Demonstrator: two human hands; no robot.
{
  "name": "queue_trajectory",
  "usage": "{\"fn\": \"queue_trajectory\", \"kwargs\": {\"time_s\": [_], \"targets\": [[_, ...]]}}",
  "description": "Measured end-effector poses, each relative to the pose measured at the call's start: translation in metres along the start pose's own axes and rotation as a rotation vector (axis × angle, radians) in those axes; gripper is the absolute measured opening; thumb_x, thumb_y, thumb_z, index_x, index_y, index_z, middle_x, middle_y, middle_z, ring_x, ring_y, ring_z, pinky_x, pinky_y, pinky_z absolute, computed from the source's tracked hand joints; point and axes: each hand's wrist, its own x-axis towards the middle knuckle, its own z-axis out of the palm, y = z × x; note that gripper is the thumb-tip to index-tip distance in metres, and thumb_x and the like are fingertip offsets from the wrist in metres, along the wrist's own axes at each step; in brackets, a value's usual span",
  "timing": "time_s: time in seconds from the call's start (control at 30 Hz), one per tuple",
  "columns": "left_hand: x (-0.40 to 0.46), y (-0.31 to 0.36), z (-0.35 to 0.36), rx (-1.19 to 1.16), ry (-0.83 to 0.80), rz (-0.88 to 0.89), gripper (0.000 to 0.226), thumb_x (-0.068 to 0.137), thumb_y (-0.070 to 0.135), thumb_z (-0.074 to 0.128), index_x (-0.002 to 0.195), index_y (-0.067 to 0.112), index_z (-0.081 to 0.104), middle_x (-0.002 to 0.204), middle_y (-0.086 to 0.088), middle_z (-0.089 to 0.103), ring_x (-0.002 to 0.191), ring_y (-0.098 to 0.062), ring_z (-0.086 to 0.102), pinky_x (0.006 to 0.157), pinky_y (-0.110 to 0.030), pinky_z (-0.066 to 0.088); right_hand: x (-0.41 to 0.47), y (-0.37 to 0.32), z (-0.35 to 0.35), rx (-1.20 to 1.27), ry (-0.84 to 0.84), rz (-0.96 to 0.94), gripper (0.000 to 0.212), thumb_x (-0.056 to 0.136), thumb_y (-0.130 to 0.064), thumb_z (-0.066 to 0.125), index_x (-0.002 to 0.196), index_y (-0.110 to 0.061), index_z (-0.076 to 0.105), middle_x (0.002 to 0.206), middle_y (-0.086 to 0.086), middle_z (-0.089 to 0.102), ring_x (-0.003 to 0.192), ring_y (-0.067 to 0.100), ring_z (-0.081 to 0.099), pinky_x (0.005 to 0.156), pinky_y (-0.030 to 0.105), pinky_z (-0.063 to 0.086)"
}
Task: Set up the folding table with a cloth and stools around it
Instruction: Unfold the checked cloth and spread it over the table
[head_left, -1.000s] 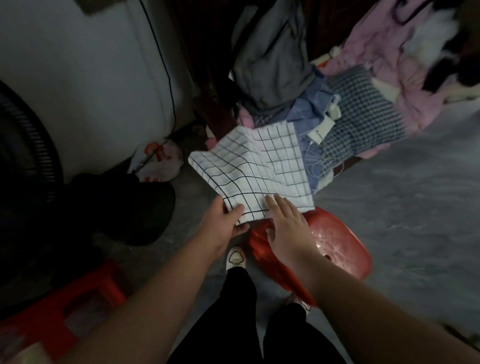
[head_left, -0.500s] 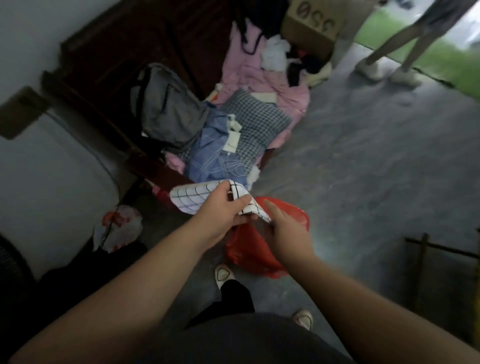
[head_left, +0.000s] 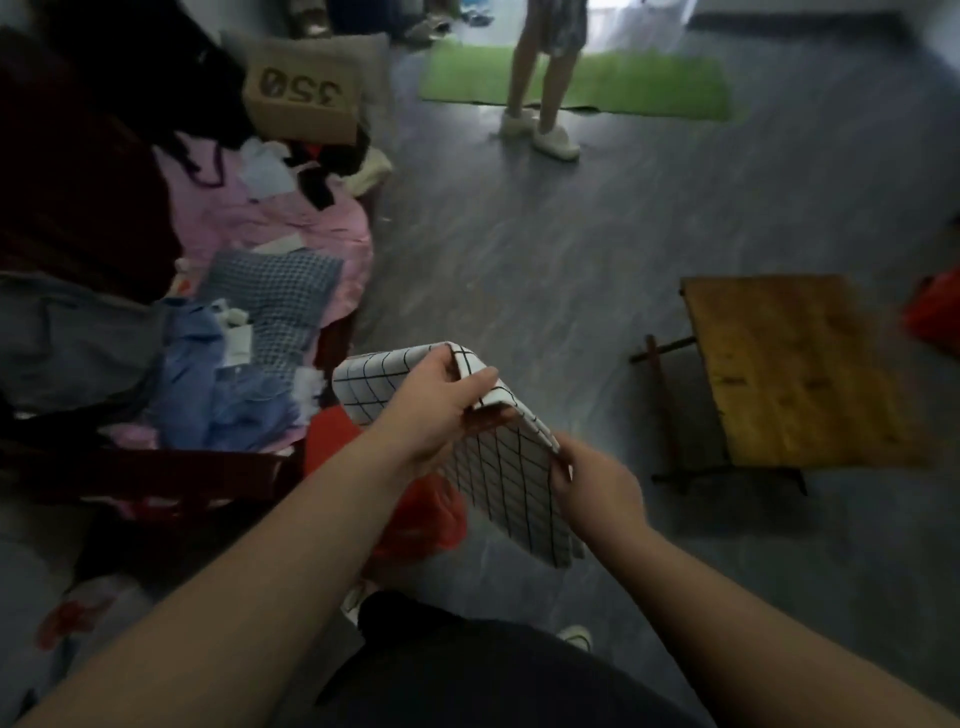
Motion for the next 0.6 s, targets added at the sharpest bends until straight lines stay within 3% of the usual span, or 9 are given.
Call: {"fn": "queue_trajectory", "kwargs": {"time_s": [0.13,0.3,0.47,0.6], "targets": [[0.006,-0.03,0.111,0.034,-0.104,-0.04,0.009,0.095,-0.003,0.058,0.097,0.003,0.052,0.079,-0.01,0.06,0.069,-0.016,0.068,0.064,-0.033,0.059,-0.043,0.097,-0.058,0.004,0.037,0.142,0.017,0.093,-0.036,0.048,0.108,-0.04,0.055,0.09,-0.005,0.071,0.083,0.024,0.066,0.061,0.034,0.046],[0.013,-0.058,0.218,0.106,-0.245,-0.116,0.014,0.095,-0.003,0.057,0.108,0.001,0.054,0.091,-0.019,0.057,0.076,-0.023,0.068,0.066,-0.033,0.059,-0.09,0.194,-0.105,0.103,0.11,0.374,0.018,0.094,-0.035,0.049,0.105,-0.036,0.063,0.095,-0.007,0.071,0.088,0.022,0.065,0.068,0.036,0.05],[0.032,-0.069,0.285,0.12,-0.305,-0.199,0.025,0.094,-0.002,0.055,0.119,-0.006,0.054,0.103,-0.024,0.054,0.083,-0.028,0.065,0.07,-0.032,0.059,-0.113,0.265,-0.122,0.156,0.143,0.566,0.025,0.091,-0.029,0.051,0.109,-0.039,0.063,0.104,-0.011,0.069,0.094,0.02,0.064,0.076,0.039,0.054],[0.061,-0.067,0.315,0.172,-0.386,-0.223,0.028,0.092,0.001,0.057,0.118,-0.009,0.055,0.096,-0.022,0.06,0.076,-0.023,0.069,0.071,-0.03,0.057,-0.101,0.299,-0.132,0.173,0.188,0.638,0.019,0.091,-0.028,0.05,0.103,-0.036,0.063,0.101,-0.007,0.069,0.091,0.023,0.063,0.073,0.038,0.052]]}}
